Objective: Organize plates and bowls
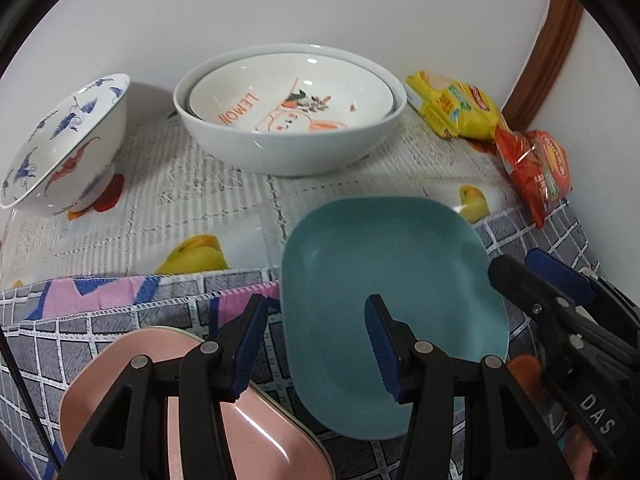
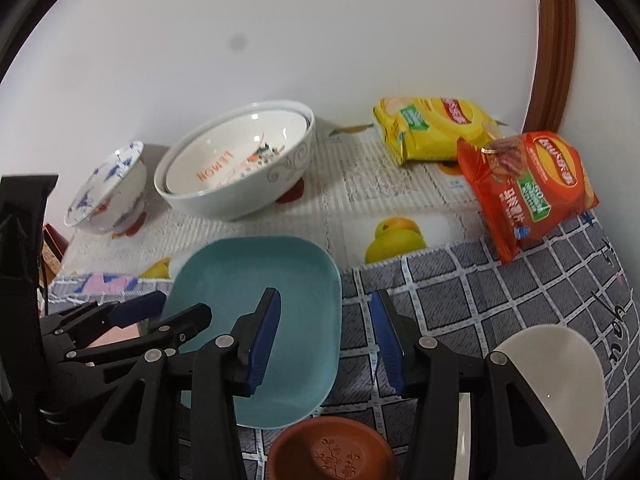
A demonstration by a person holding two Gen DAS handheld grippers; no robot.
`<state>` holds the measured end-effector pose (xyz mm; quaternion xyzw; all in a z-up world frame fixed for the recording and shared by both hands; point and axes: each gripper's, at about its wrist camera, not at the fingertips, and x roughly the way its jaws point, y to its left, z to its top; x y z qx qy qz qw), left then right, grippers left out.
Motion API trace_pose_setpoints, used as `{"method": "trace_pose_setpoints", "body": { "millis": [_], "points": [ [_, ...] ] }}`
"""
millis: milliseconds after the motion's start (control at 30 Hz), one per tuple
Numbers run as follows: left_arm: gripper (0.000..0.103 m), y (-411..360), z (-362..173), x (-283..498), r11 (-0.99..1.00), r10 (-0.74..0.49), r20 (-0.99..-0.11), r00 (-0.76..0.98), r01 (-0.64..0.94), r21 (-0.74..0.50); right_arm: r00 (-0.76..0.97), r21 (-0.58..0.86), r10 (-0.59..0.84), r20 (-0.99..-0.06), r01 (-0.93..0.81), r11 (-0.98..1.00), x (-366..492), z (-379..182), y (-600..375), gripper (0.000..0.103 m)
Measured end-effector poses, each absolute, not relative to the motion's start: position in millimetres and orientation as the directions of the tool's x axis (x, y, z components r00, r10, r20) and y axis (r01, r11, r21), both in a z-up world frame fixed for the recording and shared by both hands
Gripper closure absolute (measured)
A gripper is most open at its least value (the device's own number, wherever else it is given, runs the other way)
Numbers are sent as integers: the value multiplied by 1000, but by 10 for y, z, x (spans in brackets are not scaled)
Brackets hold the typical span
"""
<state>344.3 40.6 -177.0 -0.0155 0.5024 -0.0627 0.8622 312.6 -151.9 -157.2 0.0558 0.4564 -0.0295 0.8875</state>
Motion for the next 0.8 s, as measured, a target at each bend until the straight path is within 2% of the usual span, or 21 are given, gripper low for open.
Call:
{"method": "trace_pose_setpoints", "body": {
  "millis": [567,667,800],
  "points": [
    [56,383,-1836,3465,993,-114,-868,483,85,-83,571,46,-34,-820,125,991,3159,-1698,-1506,70],
    [60,388,-1857,3472,993,-109,-871,480,83,-79,568,46,-36,-822,128,991,3167,-1719,-1502,70],
    [65,407,-1881,3486,994,-107,-874,474,75,-81,558,27,-52,-829,131,991,3188,-1770,-1480,77]
  ]
}}
